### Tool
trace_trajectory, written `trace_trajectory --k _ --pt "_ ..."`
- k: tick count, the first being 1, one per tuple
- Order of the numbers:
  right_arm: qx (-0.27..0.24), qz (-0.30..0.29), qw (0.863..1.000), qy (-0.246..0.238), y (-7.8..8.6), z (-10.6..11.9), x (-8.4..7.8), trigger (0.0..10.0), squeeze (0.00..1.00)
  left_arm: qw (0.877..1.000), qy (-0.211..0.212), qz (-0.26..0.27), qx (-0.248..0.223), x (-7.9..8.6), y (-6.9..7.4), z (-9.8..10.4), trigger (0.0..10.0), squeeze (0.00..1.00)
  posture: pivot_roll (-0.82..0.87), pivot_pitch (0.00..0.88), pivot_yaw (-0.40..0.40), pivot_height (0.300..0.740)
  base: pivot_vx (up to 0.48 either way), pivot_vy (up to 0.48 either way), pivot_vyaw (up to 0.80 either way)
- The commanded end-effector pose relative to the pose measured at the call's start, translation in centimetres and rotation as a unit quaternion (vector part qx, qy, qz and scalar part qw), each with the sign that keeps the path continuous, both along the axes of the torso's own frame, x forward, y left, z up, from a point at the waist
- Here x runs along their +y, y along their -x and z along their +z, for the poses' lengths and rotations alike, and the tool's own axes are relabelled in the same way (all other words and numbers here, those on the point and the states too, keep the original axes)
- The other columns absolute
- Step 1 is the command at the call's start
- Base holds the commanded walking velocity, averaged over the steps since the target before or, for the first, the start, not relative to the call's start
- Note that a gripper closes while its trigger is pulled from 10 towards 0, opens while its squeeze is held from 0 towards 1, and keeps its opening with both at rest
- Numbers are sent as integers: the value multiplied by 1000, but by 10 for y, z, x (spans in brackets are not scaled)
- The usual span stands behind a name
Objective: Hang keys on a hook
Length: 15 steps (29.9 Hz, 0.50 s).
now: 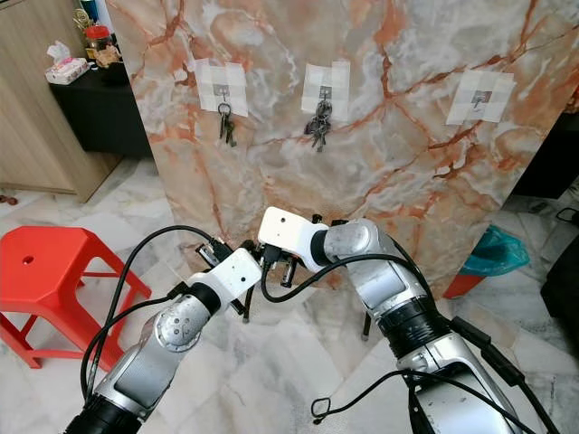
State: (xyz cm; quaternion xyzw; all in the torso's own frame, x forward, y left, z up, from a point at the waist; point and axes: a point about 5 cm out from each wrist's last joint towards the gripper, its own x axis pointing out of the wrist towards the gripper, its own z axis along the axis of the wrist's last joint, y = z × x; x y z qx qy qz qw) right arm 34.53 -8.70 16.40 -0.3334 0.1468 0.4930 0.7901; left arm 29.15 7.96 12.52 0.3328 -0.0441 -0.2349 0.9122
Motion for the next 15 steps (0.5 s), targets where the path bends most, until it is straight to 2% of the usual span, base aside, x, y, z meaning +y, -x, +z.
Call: trace_trajectory --k 1,9,15 --pt "2 11 1000 -1 3 0 3 10000 0 1000 -3 -7 -6 -1 0 1 0 0 -1 57 -37 740 0 0 0" --pt "3 14 1000 -1 4 0 4 10000 0 1000 -9 -15 -6 -2 1 0 0 0 0 57 -37 740 0 0 0" --pt "6 20 1000 1 6 -1 4 10000 0 1000 -11 12 -13 5 -2 1 0 0 0 58 -37 740 0 0 0"
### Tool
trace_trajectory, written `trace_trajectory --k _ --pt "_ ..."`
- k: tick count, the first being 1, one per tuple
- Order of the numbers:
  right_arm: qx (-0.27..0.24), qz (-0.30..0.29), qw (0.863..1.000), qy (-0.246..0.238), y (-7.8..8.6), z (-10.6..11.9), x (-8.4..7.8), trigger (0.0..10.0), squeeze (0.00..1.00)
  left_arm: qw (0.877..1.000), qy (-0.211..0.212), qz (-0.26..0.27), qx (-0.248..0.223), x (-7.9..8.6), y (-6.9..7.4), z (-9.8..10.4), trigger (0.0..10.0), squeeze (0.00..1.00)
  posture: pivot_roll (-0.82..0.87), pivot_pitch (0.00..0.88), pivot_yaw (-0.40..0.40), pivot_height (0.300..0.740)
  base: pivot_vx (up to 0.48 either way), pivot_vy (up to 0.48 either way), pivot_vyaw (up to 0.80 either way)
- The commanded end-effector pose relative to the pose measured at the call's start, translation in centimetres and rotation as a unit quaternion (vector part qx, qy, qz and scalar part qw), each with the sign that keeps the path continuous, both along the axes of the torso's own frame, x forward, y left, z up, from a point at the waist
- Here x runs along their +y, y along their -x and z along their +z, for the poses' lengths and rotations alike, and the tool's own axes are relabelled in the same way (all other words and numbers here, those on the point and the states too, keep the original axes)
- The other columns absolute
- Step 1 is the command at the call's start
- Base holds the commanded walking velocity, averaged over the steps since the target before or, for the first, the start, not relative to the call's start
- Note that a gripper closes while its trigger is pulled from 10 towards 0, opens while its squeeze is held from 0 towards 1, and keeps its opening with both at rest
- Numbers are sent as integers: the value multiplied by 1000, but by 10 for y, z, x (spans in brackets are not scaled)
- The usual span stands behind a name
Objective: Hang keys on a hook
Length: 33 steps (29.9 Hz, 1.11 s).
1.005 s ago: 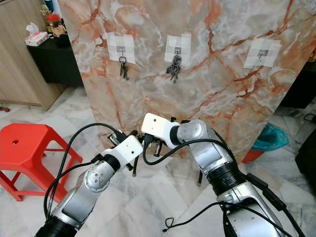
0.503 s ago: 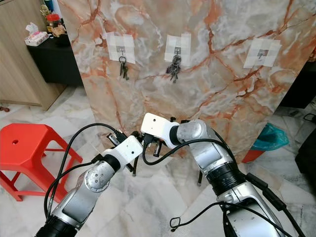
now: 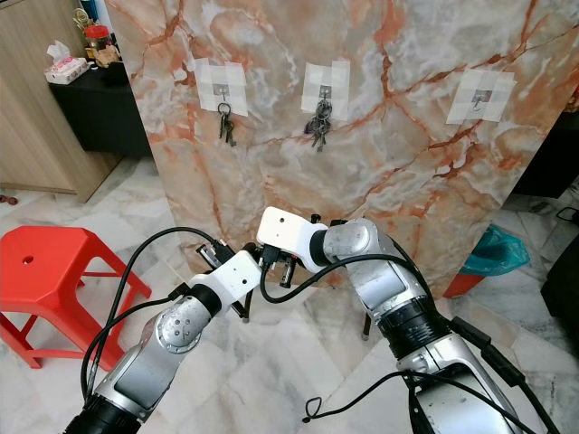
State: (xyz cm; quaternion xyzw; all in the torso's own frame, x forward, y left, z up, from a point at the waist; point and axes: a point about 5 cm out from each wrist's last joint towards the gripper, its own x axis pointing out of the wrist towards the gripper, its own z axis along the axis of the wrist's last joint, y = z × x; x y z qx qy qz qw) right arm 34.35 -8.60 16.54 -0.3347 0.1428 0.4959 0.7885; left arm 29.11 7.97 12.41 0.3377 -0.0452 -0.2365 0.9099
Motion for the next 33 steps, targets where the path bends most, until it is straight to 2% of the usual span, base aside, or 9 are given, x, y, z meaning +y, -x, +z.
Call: trace_trajectory --k 1,9,11,12,13,17,20,26,33 --pt "8 17 1000 2 5 -2 3 10000 0 1000 -6 17 -12 5 -3 3 0 0 0 58 -37 740 0 0 0" --pt "12 63 997 42 14 -12 -2 10000 0 1000 -10 18 -14 7 -4 3 0 0 0 60 -37 740 0 0 0" --pt "15 73 996 56 16 -16 -5 10000 43 1000 -11 16 -14 7 -3 2 0 0 1 61 -37 740 0 0 0" --pt "14 78 994 72 17 -19 -8 10000 761 1000 -12 15 -14 7 -3 2 0 0 1 60 -37 740 0 0 0" --pt "10 78 993 87 17 -21 -11 10000 1000 1000 -12 13 -14 6 -3 2 0 0 3 61 -37 740 0 0 0" --pt "9 75 993 95 16 -23 -13 10000 1000 1000 -14 12 -16 7 -3 3 0 0 3 62 -36 740 0 0 0" --pt "-8 58 989 132 11 -25 -23 10000 1000 1000 -18 11 -16 8 -3 2 0 0 3 62 -36 740 0 0 0" --pt "-14 40 985 167 7 -33 -35 10000 1000 1000 -25 4 -15 8 -2 2 0 0 6 63 -36 740 0 0 0" --pt "-3 10 987 161 7 -45 -40 10000 1000 999 -32 -42 -3 13 4 0 0 0 14 70 -30 740 0 0 0"
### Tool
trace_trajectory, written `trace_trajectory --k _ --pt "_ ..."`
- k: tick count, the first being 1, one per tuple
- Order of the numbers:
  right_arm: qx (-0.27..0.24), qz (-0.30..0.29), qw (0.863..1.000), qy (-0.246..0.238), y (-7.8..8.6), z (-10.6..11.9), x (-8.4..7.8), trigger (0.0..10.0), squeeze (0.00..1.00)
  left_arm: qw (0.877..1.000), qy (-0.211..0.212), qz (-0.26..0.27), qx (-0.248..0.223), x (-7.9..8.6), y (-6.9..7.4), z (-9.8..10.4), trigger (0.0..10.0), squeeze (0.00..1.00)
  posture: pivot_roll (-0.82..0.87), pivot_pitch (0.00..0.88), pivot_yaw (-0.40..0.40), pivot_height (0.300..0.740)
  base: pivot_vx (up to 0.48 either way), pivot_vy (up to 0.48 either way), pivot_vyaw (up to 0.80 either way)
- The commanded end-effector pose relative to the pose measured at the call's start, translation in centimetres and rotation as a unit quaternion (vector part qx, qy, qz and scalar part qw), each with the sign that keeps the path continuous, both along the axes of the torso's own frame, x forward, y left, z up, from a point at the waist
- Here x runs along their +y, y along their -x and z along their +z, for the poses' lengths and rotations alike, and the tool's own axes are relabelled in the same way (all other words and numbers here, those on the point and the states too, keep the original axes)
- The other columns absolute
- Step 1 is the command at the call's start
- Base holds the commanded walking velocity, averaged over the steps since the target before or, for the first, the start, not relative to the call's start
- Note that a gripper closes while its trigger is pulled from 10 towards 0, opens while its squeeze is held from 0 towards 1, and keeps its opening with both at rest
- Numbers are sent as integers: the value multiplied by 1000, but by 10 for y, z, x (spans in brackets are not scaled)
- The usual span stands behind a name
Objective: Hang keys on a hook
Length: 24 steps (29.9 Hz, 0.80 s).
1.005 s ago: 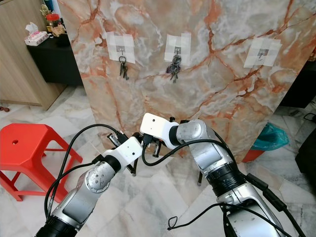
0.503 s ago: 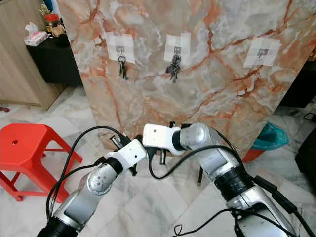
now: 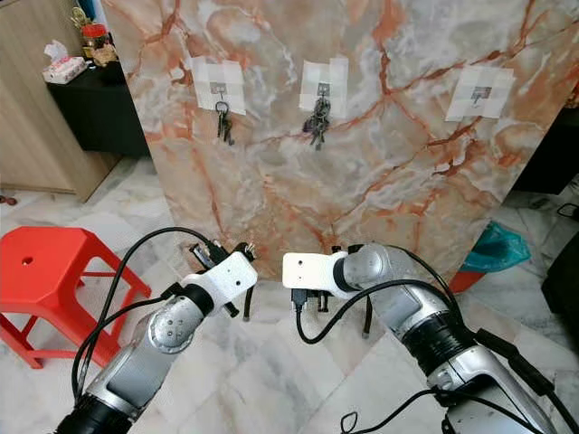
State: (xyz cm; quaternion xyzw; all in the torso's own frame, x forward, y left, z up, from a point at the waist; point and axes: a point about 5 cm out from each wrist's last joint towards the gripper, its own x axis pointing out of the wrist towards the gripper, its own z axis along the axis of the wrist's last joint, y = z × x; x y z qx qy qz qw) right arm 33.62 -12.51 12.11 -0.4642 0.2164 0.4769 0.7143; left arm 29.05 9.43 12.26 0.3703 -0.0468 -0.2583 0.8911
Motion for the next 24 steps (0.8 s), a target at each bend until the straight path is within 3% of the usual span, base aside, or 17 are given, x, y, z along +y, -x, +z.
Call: trace_trajectory --k 1,12,13,19,24 --pt "-2 -7 1000 -6 0 -2 -1 10000 1000 1000 4 -23 1 -1 4 2 0 0 14 70 -30 740 0 0 0" --pt "-8 -24 999 -47 2 -3 6 10000 992 998 11 -69 13 3 9 5 0 0 18 78 -18 740 0 0 0" --pt "-9 -22 998 -61 2 -1 9 10000 43 997 11 -69 11 2 8 6 0 0 18 78 -18 740 0 0 0" --pt "10 12 994 -109 10 10 21 10000 0 997 20 -76 12 -2 9 7 0 0 18 78 -18 740 0 0 0" --pt "4 12 994 -106 9 12 19 10000 0 997 17 -79 12 -1 8 7 0 0 17 77 -20 740 0 0 0"
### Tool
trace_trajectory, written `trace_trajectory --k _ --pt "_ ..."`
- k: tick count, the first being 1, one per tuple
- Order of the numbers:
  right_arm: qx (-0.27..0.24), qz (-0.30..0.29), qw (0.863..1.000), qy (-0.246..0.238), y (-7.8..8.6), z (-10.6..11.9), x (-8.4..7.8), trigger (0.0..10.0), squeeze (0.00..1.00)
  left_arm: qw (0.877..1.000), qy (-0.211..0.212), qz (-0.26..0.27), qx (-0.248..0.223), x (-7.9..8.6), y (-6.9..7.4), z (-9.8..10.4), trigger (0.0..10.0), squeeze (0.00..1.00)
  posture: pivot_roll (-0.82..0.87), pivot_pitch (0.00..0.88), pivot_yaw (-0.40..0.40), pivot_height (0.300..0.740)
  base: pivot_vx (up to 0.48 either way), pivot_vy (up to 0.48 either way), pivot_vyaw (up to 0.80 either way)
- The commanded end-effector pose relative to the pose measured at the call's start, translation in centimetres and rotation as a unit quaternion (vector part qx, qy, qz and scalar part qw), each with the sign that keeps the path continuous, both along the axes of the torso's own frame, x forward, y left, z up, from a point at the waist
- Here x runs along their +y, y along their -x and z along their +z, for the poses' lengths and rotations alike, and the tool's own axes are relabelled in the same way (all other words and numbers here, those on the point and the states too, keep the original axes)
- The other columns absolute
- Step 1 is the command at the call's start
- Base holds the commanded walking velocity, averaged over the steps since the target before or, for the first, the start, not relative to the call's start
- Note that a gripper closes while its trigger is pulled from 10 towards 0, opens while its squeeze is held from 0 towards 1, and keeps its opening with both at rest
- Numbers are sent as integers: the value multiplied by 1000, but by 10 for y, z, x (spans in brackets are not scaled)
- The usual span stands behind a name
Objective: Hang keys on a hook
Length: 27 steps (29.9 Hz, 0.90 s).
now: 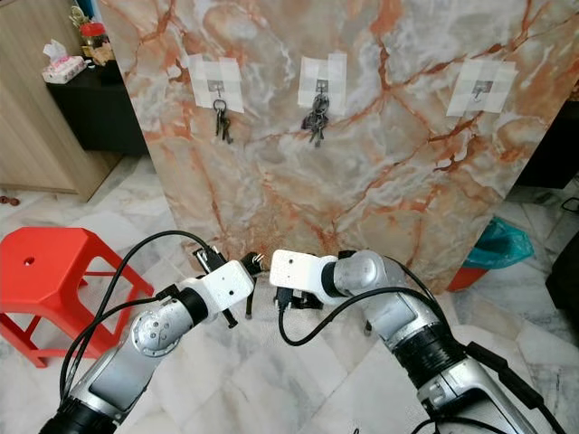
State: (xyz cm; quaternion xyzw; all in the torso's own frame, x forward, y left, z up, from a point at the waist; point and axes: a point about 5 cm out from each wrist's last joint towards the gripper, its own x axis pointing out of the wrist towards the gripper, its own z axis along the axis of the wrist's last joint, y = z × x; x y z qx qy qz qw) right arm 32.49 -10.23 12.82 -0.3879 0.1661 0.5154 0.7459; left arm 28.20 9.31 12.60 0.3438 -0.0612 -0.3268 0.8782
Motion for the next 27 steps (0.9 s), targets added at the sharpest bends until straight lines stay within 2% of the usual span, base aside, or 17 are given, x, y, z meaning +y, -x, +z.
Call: trace_trajectory --k 1,2,4,5,6,8,11,15,16,17,18,19,21,23,24,25,27 --pt "-7 -11 1000 -2 -3 4 -5 10000 0 1000 -4 -7 -8 0 0 4 0 0 17 77 -20 740 0 0 0" --pt "-8 -14 1000 3 -3 3 -6 10000 0 1000 -9 -4 -7 2 -1 3 0 0 17 77 -20 740 0 0 0" --pt "-5 -28 1000 14 -3 -4 -11 10000 0 997 -68 42 25 22 -7 -14 7176 0 22 76 -17 740 0 0 0" --pt "-3 -32 999 14 -3 -5 -12 10000 0 994 -85 55 35 28 -8 -18 7176 0 22 76 -17 740 0 0 0" --pt "1 -39 999 16 -2 -8 -14 10000 0 987 -122 80 67 44 -8 -32 10000 0 25 76 -16 740 0 0 0" --pt "9 -45 999 19 0 -14 -16 10000 0 975 -151 107 120 66 -3 -51 10000 0 26 78 -14 740 0 0 0" --pt "23 -50 998 28 6 -25 -18 10000 0 943 -233 119 205 101 18 -86 10000 0 34 80 -9 740 0 0 0" --pt "40 -66 997 25 9 -36 -19 10000 0 881 -317 90 339 133 61 -130 10000 0 35 80 -5 740 0 0 0" --pt "44 -69 996 26 10 -39 -19 10000 0 864 -324 86 376 139 74 -140 10000 0 33 78 -4 740 0 0 0" --pt "57 -80 995 28 12 -47 -21 10000 0 820 -341 68 454 151 105 -159 10000 0 32 77 -3 740 0 0 0" --pt "57 -80 995 28 12 -47 -21 10000 0 820 -341 68 454 151 105 -159 10000 0 32 77 -3 740 0 0 0" --pt "72 -94 992 34 15 -58 -25 10000 0 774 -356 42 522 161 137 -175 10000 0 30 76 -3 740 0 0 0" --pt "92 -113 988 46 20 -73 -33 10000 0 748 -339 19 570 164 161 -182 10000 0 32 75 -5 740 0 0 0" --pt "107 -129 985 46 23 -83 -36 10000 0 755 -284 24 590 159 164 -182 10000 0 32 73 -11 740 0 0 0" --pt "124 -144 981 47 27 -93 -40 10000 0 770 -220 43 598 153 161 -180 10000 0 40 72 -19 740 0 0 0" --pt "124 -144 981 47 27 -93 -40 10000 0 770 -220 43 598 153 161 -180 10000 0 40 72 -19 740 0 0 0" --pt "151 -166 973 48 34 -109 -44 10000 0 790 -142 69 592 146 150 -174 10000 0 47 69 -28 740 0 0 0"
